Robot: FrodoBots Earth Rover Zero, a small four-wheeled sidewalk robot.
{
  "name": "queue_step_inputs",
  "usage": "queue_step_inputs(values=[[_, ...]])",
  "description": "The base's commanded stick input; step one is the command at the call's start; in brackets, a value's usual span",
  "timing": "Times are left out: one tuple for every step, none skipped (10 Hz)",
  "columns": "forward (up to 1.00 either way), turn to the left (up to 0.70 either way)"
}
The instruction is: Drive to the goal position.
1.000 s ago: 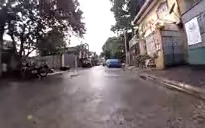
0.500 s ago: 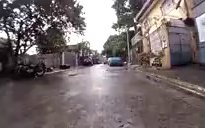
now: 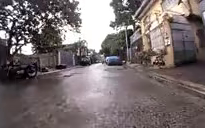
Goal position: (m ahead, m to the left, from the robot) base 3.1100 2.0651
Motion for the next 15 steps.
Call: queue_step_inputs(values=[[1.0, 0.0], [1.0, 0.0], [1.0, 0.0], [1.0, 0.0], [1.0, 0.0], [1.0, 0.0], [1.0, 0.0], [1.0, 0.0], [1.0, 0.0], [0.97, 0.0], [0.0, 0.0], [0.0, 0.0], [1.0, 0.0], [1.0, 0.0], [1.0, 0.0]])
